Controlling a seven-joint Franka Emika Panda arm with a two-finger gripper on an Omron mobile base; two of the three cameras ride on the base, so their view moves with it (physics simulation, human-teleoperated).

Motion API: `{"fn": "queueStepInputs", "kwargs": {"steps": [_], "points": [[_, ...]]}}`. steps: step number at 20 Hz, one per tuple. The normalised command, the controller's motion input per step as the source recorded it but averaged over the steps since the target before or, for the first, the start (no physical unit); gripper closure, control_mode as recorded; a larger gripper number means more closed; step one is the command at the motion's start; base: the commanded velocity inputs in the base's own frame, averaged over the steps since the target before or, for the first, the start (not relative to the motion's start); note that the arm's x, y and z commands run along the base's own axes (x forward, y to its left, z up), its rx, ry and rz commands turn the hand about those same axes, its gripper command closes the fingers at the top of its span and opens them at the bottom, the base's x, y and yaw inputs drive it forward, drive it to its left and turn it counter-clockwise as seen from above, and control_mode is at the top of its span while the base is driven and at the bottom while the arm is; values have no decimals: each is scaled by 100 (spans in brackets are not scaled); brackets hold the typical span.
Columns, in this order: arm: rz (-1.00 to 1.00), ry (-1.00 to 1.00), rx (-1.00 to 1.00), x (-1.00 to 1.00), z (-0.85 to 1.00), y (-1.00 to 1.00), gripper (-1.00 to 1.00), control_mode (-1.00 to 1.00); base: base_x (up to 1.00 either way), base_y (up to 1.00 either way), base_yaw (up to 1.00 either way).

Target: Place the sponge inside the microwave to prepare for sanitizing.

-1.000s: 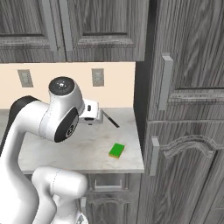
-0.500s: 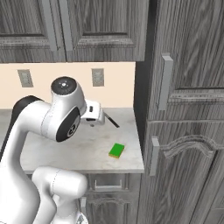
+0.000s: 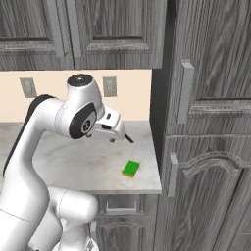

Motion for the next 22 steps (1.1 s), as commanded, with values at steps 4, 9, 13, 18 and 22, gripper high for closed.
{"fn": "queueStepInputs", "kwargs": {"steps": [4, 9, 13, 18, 22], "points": [[-12, 4, 0, 17, -19, -5, -100, -100, 0, 0, 0], [-10, 1, 2, 17, -25, -9, -100, -100, 0, 0, 0], [-1, 0, 5, 6, -29, -14, -100, -100, 0, 0, 0], [0, 0, 3, 18, -22, -14, -100, -100, 0, 0, 0], [0, 0, 0, 27, -21, -5, -100, -100, 0, 0, 0]]}}
